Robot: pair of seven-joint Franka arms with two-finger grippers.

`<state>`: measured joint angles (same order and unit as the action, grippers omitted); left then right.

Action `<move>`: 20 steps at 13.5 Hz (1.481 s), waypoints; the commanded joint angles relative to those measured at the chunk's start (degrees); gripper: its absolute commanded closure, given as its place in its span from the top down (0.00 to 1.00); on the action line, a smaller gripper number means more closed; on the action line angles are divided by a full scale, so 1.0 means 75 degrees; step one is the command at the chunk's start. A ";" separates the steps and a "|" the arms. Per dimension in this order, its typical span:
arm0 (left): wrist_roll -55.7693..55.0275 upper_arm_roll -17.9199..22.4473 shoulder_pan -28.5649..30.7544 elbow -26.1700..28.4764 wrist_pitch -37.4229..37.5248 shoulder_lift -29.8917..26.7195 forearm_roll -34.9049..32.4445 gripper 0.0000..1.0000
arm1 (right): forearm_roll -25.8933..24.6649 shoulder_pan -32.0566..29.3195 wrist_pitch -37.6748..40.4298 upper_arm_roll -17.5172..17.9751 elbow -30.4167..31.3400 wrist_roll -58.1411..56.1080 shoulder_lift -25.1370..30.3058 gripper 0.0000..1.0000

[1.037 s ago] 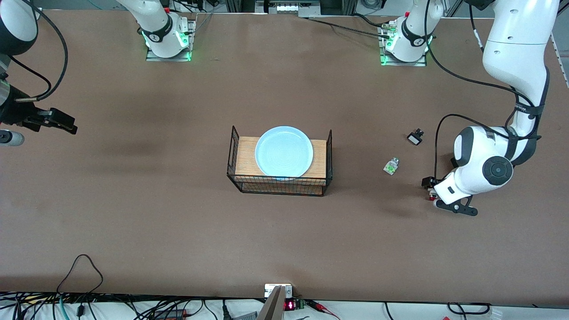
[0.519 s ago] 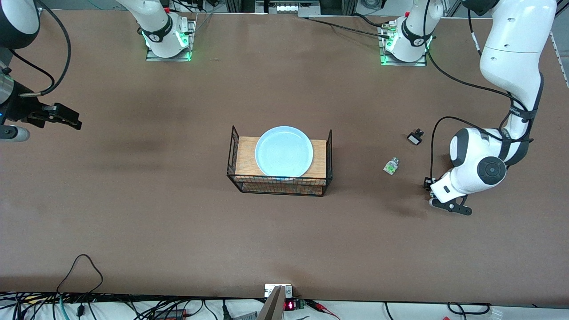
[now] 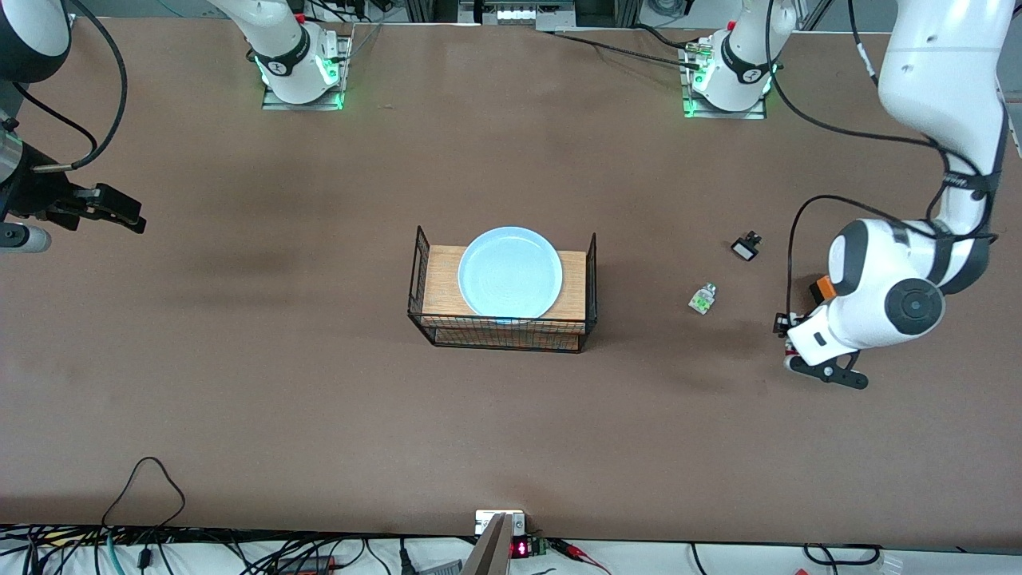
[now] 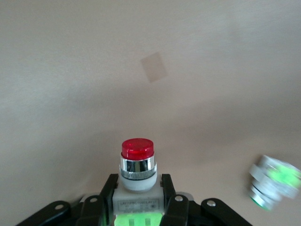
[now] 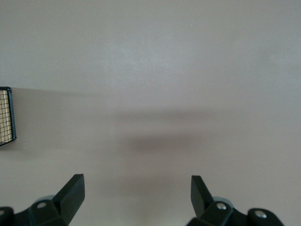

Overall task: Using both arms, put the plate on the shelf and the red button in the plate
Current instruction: 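Grasp the red-capped button module with the left gripper, then carry the red-capped button with the left gripper over the blue plate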

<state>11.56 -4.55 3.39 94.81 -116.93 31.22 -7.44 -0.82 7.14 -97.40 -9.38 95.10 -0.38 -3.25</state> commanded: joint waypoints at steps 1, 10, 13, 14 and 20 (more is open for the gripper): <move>-0.0309 -0.0295 -0.0065 -0.0990 0.1686 -0.0144 -0.0039 0.15 | 0.0039 0.0009 0.0143 -0.0015 -0.0047 -0.0079 0.0070 1.00; -0.3701 -0.2706 -0.0438 -0.3020 0.4505 -0.0366 0.1648 0.15 | 0.0039 0.0032 0.0143 -0.0003 -0.0047 -0.0067 0.0058 1.00; -0.5953 -0.2968 -0.1643 -0.3581 0.4237 -0.0133 0.1590 0.15 | 0.0028 0.0044 0.0143 0.0009 -0.0047 -0.0172 0.0058 1.00; -0.6400 -0.2956 -0.1960 -0.3630 0.3910 -0.0016 0.1590 0.15 | 0.0028 0.0044 0.0143 0.0009 -0.0047 -0.0173 0.0070 1.00; -0.7459 -0.2756 -0.3216 -0.3607 0.1858 0.1027 0.0560 0.15 | 0.0039 0.0033 0.0154 -0.0003 -0.0047 -0.0149 0.0070 1.00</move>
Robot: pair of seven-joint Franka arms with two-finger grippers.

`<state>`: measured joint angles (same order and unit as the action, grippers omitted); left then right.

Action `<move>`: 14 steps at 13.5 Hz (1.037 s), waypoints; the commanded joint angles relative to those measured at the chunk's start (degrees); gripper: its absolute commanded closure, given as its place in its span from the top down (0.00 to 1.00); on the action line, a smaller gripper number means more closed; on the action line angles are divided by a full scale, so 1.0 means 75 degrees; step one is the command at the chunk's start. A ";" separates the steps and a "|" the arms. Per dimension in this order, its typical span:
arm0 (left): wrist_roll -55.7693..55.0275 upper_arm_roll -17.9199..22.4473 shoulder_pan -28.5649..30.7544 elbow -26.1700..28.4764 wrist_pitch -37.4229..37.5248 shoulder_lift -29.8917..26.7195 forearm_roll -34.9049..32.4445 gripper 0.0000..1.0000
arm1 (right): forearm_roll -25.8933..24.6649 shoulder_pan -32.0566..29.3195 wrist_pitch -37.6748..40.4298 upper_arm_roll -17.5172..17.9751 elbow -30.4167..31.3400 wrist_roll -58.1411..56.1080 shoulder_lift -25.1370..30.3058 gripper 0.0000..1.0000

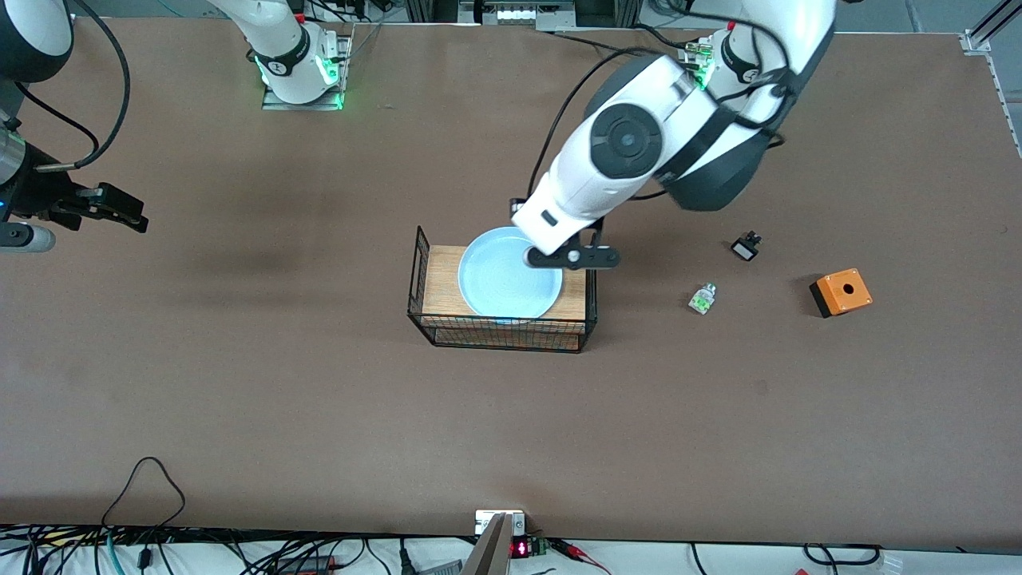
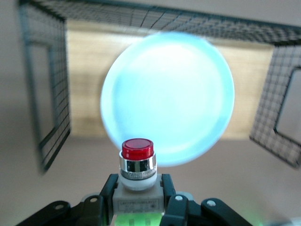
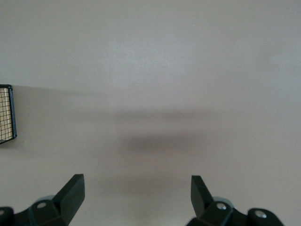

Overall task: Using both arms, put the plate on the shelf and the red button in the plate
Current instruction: 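Carry the red-capped button with the left gripper over the blue plate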

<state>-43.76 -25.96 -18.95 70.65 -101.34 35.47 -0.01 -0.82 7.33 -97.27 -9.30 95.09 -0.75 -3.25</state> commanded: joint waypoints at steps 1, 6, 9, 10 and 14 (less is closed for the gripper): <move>-0.0083 0.0110 -0.0343 -0.0385 -0.0513 0.0613 -0.0571 0.16 | 0.0039 0.0007 0.0137 -0.0013 -0.0046 -0.0111 0.0070 1.00; -0.0072 0.0110 -0.0543 -0.0280 -0.0973 0.0966 -0.0959 0.24 | 0.0039 0.0007 0.0137 -0.0013 -0.0046 -0.0100 0.0070 1.00; -0.0013 0.0110 -0.0508 -0.0292 -0.0973 0.0966 -0.0982 1.00 | 0.0039 -0.0005 0.0137 -0.0013 -0.0046 -0.0100 0.0081 1.00; -0.0059 0.0098 -0.0497 -0.0326 -0.0915 0.0908 -0.1006 1.00 | 0.0039 -0.0005 0.0125 -0.0013 -0.0046 -0.0100 0.0081 1.00; -0.0072 0.0110 -0.0169 -0.0338 -0.0402 0.0253 -0.1052 1.00 | 0.0039 -0.0005 0.0125 -0.0013 -0.0046 -0.0100 0.0070 1.00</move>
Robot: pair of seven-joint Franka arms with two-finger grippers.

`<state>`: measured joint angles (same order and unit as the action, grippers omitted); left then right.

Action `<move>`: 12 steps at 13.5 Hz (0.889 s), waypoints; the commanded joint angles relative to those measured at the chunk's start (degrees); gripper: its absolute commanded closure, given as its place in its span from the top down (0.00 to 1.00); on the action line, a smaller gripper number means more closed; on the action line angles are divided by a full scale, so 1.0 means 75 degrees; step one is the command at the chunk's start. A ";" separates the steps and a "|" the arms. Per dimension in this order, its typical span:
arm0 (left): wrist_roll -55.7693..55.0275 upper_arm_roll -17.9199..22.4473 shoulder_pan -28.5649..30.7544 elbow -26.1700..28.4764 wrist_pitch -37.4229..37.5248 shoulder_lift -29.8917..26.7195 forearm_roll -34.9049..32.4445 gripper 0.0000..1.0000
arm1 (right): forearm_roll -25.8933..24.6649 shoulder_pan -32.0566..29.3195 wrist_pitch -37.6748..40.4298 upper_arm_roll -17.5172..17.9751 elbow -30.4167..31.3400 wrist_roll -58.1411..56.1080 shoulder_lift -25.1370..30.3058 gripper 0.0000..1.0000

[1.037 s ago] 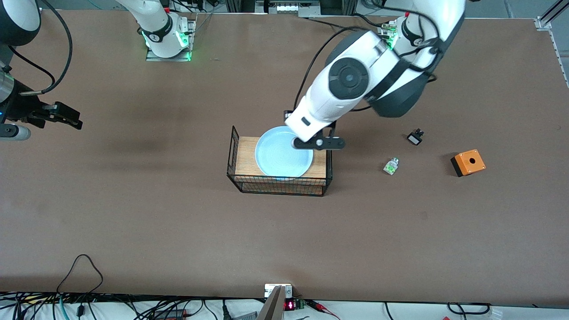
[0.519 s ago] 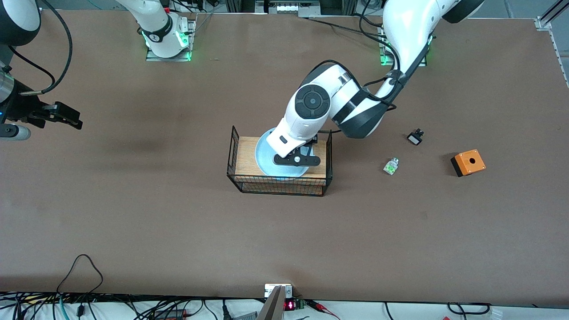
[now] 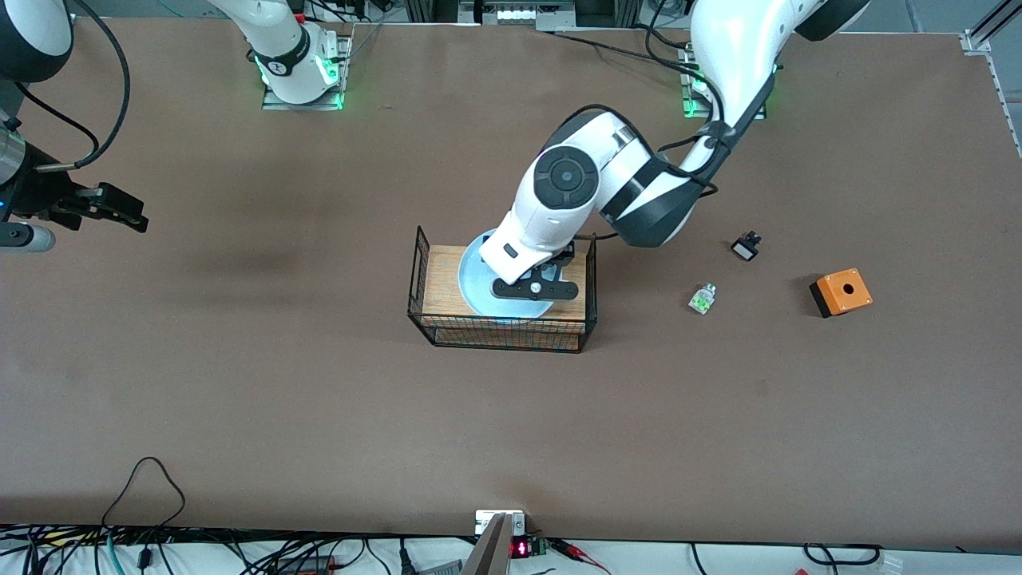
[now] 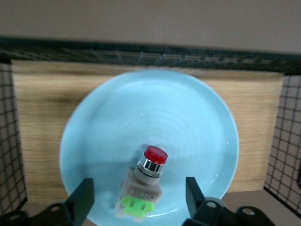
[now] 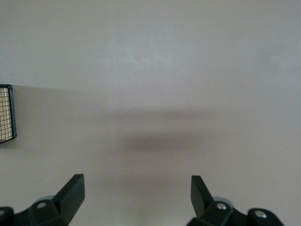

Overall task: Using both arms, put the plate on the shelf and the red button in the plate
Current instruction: 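Carry the red-capped button with the left gripper over the blue plate, then release the red-capped button onto the blue plate with the left gripper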

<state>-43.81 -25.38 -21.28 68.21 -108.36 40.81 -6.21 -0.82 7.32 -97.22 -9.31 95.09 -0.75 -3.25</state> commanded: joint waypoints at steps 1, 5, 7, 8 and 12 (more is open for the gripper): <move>-0.0031 0.0044 0.0363 -0.0012 0.0932 -0.0601 -0.0250 1.00 | 0.0039 -0.0004 0.0130 -0.0013 -0.0046 -0.0100 0.0070 1.00; 0.0402 0.0020 0.1454 -0.0059 0.1894 -0.1339 -0.0320 1.00 | 0.0039 -0.0004 0.0131 -0.0013 -0.0046 -0.0100 0.0070 1.00; 0.1137 -0.0084 0.2015 -0.0071 0.2550 -0.1504 -0.0297 1.00 | 0.0051 -0.0004 0.0131 -0.0013 -0.0046 -0.0100 0.0070 1.00; 0.1675 -0.0050 0.2192 -0.0071 0.2808 -0.1725 -0.0285 1.00 | 0.0051 -0.0004 0.0131 -0.0013 -0.0046 -0.0100 0.0070 1.00; 0.2956 -0.0003 0.2661 -0.0071 0.3792 -0.1997 -0.0297 1.00 | 0.0063 0.0008 0.0119 -0.0013 -0.0046 -0.0088 0.0070 1.00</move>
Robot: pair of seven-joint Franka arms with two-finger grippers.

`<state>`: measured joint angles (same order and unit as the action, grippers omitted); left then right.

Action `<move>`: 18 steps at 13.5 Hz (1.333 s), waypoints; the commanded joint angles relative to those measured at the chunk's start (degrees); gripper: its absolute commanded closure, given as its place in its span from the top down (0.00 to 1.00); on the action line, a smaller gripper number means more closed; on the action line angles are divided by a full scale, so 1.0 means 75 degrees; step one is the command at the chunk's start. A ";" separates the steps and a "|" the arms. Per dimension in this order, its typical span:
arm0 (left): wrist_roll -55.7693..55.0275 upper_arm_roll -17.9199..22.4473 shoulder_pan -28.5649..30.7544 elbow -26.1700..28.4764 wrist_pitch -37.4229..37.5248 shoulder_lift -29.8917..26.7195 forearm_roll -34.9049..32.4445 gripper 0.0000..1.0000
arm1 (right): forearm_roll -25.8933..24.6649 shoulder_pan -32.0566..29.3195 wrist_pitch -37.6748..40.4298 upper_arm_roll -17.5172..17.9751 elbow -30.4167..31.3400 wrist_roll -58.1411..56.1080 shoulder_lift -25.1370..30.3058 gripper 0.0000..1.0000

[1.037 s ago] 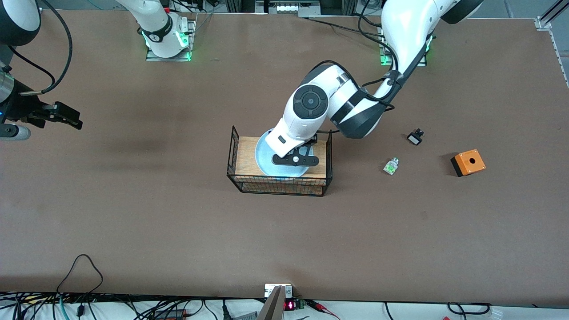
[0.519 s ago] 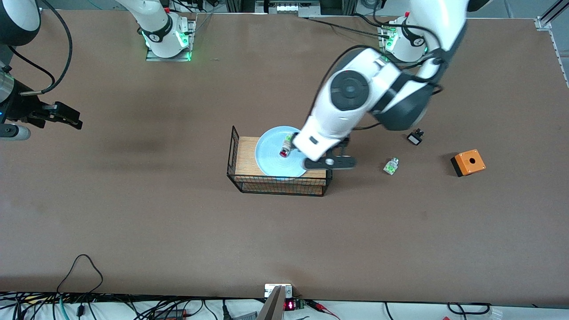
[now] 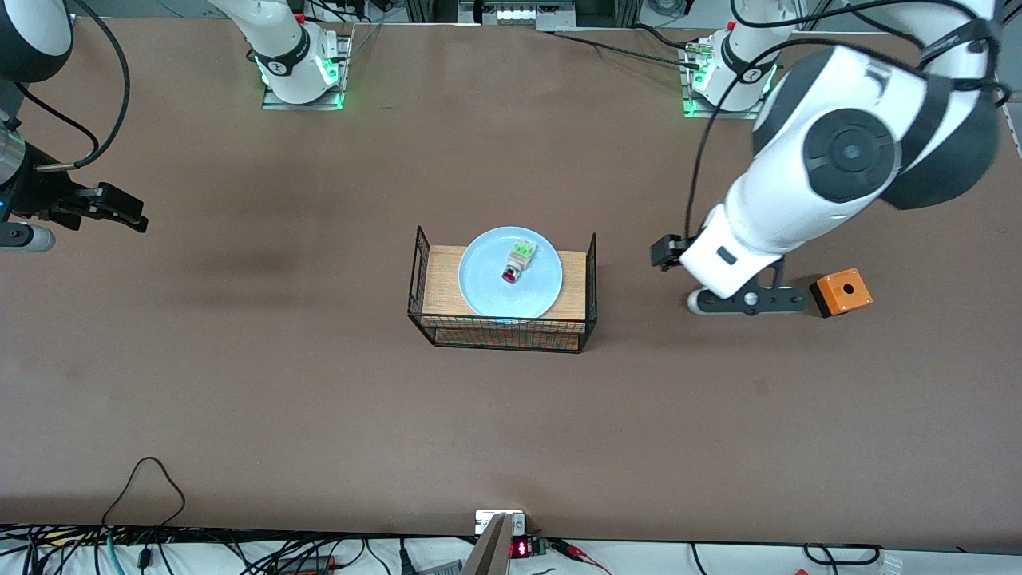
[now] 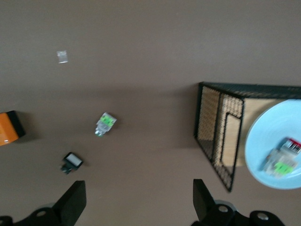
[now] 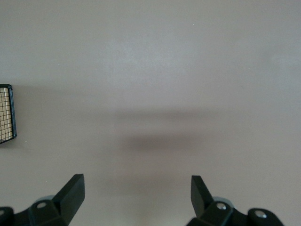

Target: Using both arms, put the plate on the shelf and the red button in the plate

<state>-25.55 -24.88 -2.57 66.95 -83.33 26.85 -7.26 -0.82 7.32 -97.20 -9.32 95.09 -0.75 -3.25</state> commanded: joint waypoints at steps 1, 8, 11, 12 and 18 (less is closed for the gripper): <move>0.0662 -0.0092 0.0387 0.0085 0.0621 -0.0135 -0.0146 1.00 | 0.0063 0.0009 0.0116 -0.0012 -0.0046 -0.0076 0.0070 1.00; 0.2327 0.1616 0.0389 0.2717 -0.0826 -0.2627 0.0077 1.00 | 0.0063 0.0020 0.0116 -0.0012 -0.0046 -0.0088 0.0070 1.00; 0.2923 0.2215 0.0412 0.3927 -0.1299 -0.3521 0.0534 1.00 | 0.0063 0.0009 0.0116 -0.0012 -0.0046 -0.0100 0.0070 1.00; 0.3123 0.2541 0.0401 0.3940 -0.1438 -0.3568 0.0557 1.00 | 0.0063 0.0009 0.0116 -0.0012 -0.0046 -0.0100 0.0070 1.00; 0.3347 0.3212 -0.0022 0.4011 -0.1756 -0.3698 0.0639 1.00 | 0.0063 0.0020 0.0116 -0.0012 -0.0046 -0.0088 0.0081 1.00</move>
<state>-1.54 -2.74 -1.63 95.36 -95.29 0.24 -3.60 -0.82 7.34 -97.20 -9.32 95.08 -0.75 -3.25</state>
